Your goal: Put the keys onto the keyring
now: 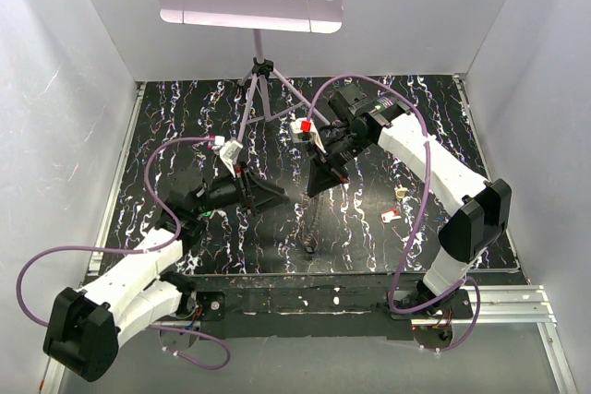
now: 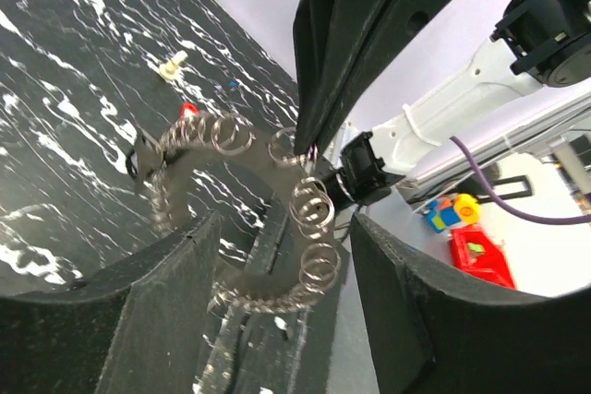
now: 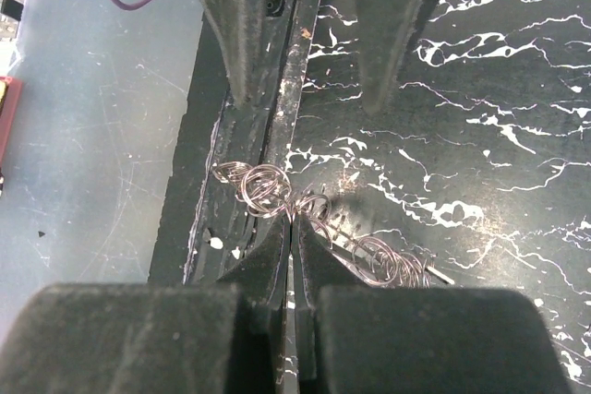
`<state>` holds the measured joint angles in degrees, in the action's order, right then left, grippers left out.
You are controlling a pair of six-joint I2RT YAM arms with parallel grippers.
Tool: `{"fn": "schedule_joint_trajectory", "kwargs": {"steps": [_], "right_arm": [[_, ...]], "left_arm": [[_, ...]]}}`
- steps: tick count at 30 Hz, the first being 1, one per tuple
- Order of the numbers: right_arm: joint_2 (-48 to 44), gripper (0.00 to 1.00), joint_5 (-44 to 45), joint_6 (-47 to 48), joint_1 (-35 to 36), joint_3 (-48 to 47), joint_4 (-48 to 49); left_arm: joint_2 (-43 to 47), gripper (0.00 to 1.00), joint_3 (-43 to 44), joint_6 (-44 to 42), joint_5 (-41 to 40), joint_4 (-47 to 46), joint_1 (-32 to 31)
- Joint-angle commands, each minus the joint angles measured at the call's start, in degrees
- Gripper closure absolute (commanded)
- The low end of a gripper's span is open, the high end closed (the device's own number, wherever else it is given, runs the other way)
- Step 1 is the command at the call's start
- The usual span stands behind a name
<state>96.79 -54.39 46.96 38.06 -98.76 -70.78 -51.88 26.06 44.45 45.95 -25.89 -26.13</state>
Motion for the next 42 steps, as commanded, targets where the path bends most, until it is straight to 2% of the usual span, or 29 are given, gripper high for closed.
{"fn": "schedule_joint_trajectory", "kwargs": {"steps": [1, 4, 8, 13, 20, 26, 33, 42], "right_arm": [[-2.31, 0.99, -4.14, 1.73, 0.43, -0.12, -1.72], [-2.92, 0.99, -4.32, 2.61, 0.61, 0.5, -2.16], [-2.93, 0.99, -4.76, 3.93, 0.96, 0.41, -3.13], [-2.84, 0.99, -5.02, 4.81, 1.49, -0.12, -3.84], [-2.66, 0.99, -5.11, 4.81, 1.57, -0.2, -4.01], [-2.57, 0.99, -5.29, 4.81, 1.75, -0.2, -4.1], [-2.66, 0.99, -5.2, 4.81, 1.84, 0.06, -4.01], [-2.4, 0.99, -5.2, 4.81, 1.93, -0.03, -3.92]], "left_arm": [[-1.38, 0.46, 5.92, -14.09, -0.78, 6.0, -0.33], [-0.6, 0.48, 8.38, -25.95, 1.94, 11.98, -0.41], [0.46, 0.5, 8.83, -37.92, 5.1, 12.89, -0.5], [-0.85, 0.53, 8.04, -42.24, 8.01, 6.21, -2.87], [-5.07, 0.61, 9.27, -44.18, 7.22, 5.32, -8.67], [-6.39, 0.71, 9.09, -45.94, 4.85, 5.5, -9.99], [-5.78, 0.7, 8.56, -46.47, 2.56, 4.62, -10.08], [-6.74, 0.71, 8.3, -44.98, 3.97, 2.95, -10.7]]}}
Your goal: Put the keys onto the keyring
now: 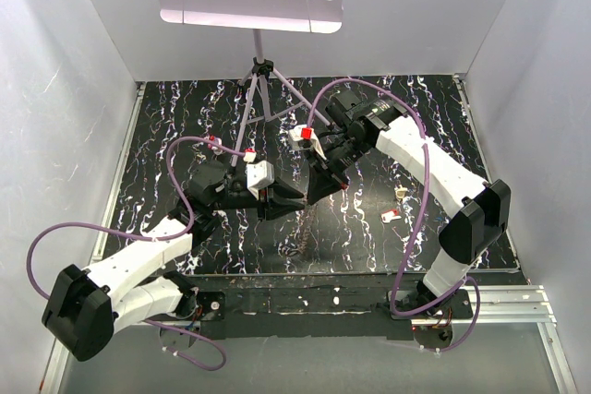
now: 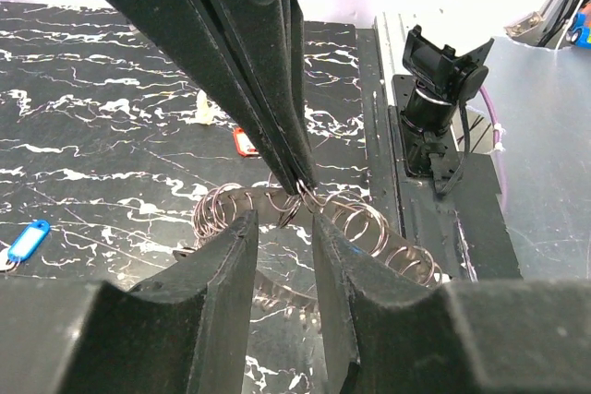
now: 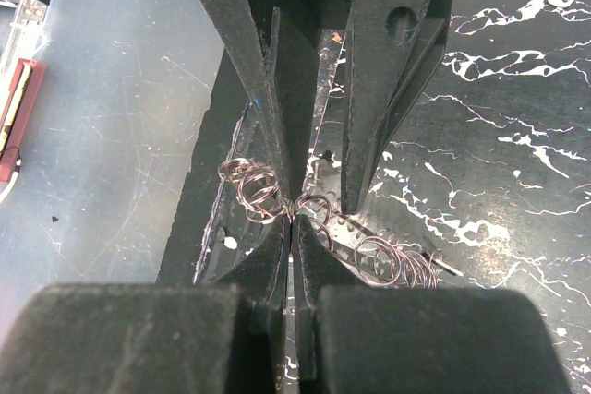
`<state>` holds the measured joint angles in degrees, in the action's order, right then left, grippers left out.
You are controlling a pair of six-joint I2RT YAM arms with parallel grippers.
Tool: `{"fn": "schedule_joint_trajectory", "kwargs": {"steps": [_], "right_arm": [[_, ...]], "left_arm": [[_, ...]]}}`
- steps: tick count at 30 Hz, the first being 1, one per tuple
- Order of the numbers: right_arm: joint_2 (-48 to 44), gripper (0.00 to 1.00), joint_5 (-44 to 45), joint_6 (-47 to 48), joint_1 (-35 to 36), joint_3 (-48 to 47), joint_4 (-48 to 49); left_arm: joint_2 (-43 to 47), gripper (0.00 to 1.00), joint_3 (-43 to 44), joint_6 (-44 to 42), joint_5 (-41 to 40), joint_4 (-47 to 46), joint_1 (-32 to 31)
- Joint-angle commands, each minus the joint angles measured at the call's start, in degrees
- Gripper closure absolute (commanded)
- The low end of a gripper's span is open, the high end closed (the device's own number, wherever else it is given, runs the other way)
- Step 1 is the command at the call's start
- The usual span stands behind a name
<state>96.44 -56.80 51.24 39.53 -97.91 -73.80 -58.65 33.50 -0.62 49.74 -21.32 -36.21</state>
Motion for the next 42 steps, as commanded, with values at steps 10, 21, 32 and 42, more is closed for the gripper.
{"fn": "schedule_joint_trajectory", "kwargs": {"steps": [10, 21, 32, 42], "right_arm": [[-1.96, 0.99, -2.79, 0.35, 0.55, -0.97, -0.91], [-3.36, 0.99, -0.95, -1.58, 0.64, 0.7, 1.02], [-4.07, 0.99, 0.9, -4.22, 0.55, 2.81, 3.75], [-3.19, 0.99, 1.16, -4.4, 0.55, 3.51, 4.1]], "left_arm": [[-1.29, 1.0, 1.22, -0.08, 1.33, -1.53, -1.24], [5.03, 1.0, -1.24, 3.78, -8.42, 0.3, -1.32], [7.5, 1.0, -3.52, 11.69, -13.87, 3.39, -1.24], [7.76, 1.0, -5.19, 12.4, -16.95, 3.13, -1.32]]}}
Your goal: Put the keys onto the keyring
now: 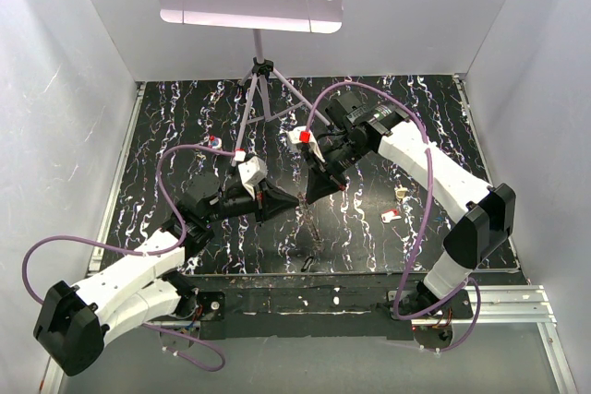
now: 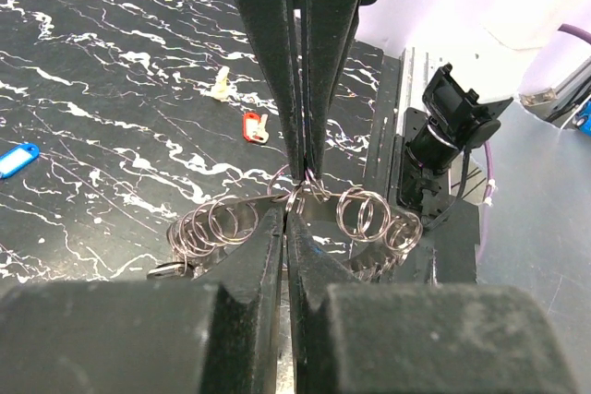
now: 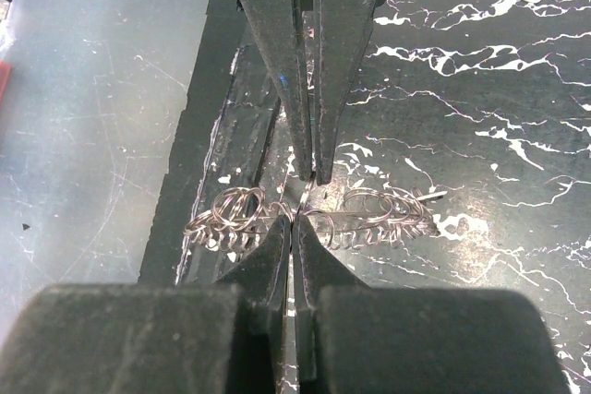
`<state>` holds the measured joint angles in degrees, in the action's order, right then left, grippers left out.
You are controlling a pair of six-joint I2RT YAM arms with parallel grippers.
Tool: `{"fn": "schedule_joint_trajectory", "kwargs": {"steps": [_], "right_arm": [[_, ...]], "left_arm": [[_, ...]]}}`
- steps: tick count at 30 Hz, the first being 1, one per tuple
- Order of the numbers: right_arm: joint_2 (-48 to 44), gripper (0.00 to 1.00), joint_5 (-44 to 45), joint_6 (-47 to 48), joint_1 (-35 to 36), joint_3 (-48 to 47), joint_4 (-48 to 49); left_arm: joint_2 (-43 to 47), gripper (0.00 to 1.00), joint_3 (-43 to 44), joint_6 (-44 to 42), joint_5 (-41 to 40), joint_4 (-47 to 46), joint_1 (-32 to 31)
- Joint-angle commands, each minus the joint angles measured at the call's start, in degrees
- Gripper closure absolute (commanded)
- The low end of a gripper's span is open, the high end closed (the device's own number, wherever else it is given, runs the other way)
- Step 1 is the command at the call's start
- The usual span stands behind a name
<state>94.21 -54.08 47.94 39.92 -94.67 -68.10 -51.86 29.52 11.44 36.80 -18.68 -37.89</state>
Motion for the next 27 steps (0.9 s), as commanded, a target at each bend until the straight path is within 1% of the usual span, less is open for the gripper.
{"fn": "schedule_joint_trajectory", "kwargs": {"steps": [1, 9, 12, 15, 18, 22, 27], "right_arm": [[-0.88, 0.99, -1.46, -1.18, 0.16, 0.28, -1.6], [-0.87, 0.98, -0.93, -1.27, 0.16, 0.89, -1.25], [-0.96, 0.95, -0.85, -1.19, 0.16, 1.07, -1.34], [-1.23, 0.91, -0.85, -1.1, 0.24, 1.16, -1.51], [-1.75, 0.83, -0.58, -1.01, 0.16, 1.6, -1.51], [-2.1, 0.7, -0.41, -1.18, 0.16, 2.3, -1.34], [-1.84, 0.68, -0.23, -2.24, 0.16, 2.39, -0.55]], "left_arm": [[1.05, 1.0, -1.3, 0.25, -4.19, 0.48, 0.45], [1.41, 1.0, -1.74, 0.6, -5.42, 0.57, 0.45], [1.67, 1.0, -2.01, 1.04, -5.86, 0.4, 0.36], [1.85, 1.0, -2.18, 1.21, -6.21, 0.22, 0.36], [2.11, 1.0, -2.36, 1.3, -6.47, 0.13, 0.45], [2.29, 1.0, -2.54, 1.13, -6.65, 0.22, 0.36], [2.29, 1.0, -2.36, 0.6, -6.56, 0.4, 0.45]]}}
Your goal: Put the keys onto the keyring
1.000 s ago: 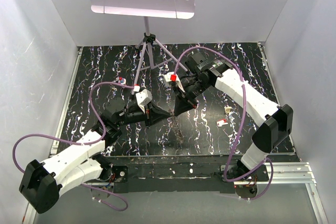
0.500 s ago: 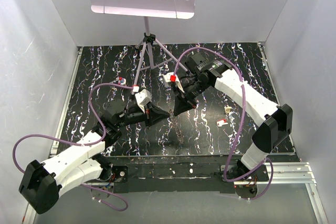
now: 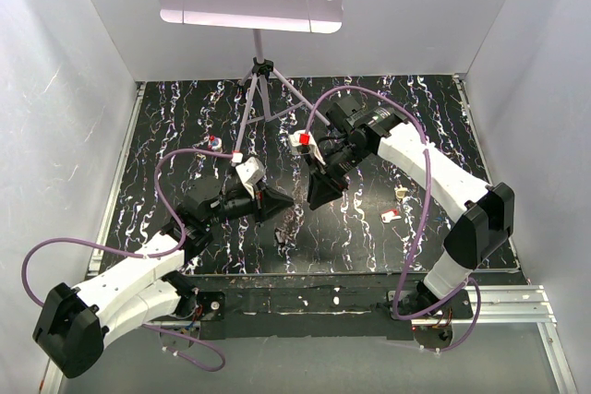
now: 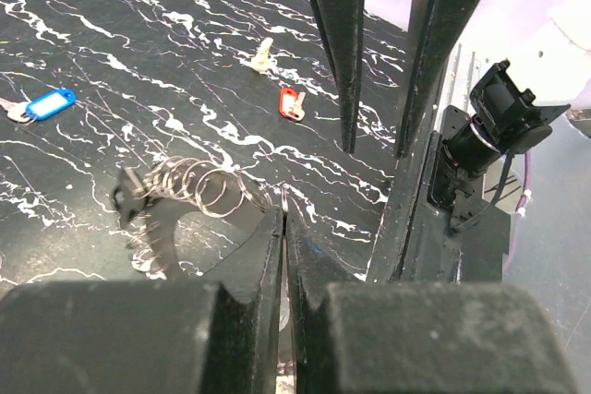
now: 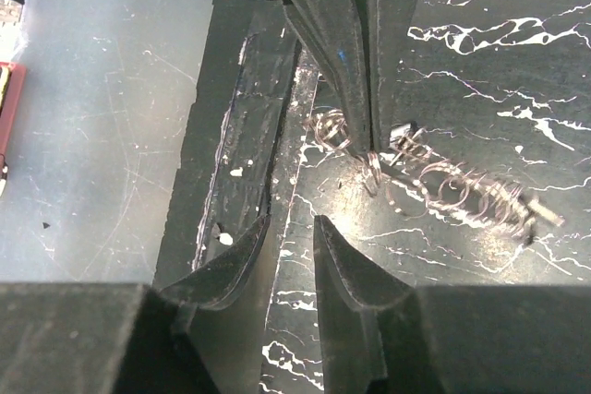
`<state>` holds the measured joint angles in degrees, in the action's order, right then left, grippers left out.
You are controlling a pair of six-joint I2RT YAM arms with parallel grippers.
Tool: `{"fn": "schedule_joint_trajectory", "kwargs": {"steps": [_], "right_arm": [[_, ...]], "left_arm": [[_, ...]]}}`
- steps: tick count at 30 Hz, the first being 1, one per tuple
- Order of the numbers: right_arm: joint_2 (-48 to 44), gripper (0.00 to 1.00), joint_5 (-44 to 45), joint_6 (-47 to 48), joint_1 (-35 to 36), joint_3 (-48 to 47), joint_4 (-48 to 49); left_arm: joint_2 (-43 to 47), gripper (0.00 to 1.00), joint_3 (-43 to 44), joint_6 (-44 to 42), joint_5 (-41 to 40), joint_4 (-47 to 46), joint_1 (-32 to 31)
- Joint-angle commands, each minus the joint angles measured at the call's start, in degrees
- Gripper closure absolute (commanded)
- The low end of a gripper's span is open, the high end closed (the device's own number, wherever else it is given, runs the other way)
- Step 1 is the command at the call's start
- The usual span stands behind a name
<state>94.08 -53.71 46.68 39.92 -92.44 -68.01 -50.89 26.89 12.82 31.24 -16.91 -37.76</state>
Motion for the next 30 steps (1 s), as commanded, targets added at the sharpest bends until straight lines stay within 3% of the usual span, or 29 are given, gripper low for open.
{"fn": "schedule_joint_trajectory", "kwargs": {"steps": [1, 14, 30], "right_arm": [[-1.62, 0.67, -0.6, -1.32, 0.16, 0.16, -0.29], [0.48, 0.64, 3.88, -5.81, 0.95, -0.63, 6.83], [6.81, 0.62, 2.74, -2.47, 2.17, -9.51, 3.41]], "left_arm": [[1.24, 1.0, 0.35, -0.87, -0.84, -1.2, 0.32], [1.68, 1.0, -0.18, -0.34, 0.13, -2.34, 0.23], [2.38, 1.0, -0.53, 0.54, 0.22, -2.43, 0.23]]}}
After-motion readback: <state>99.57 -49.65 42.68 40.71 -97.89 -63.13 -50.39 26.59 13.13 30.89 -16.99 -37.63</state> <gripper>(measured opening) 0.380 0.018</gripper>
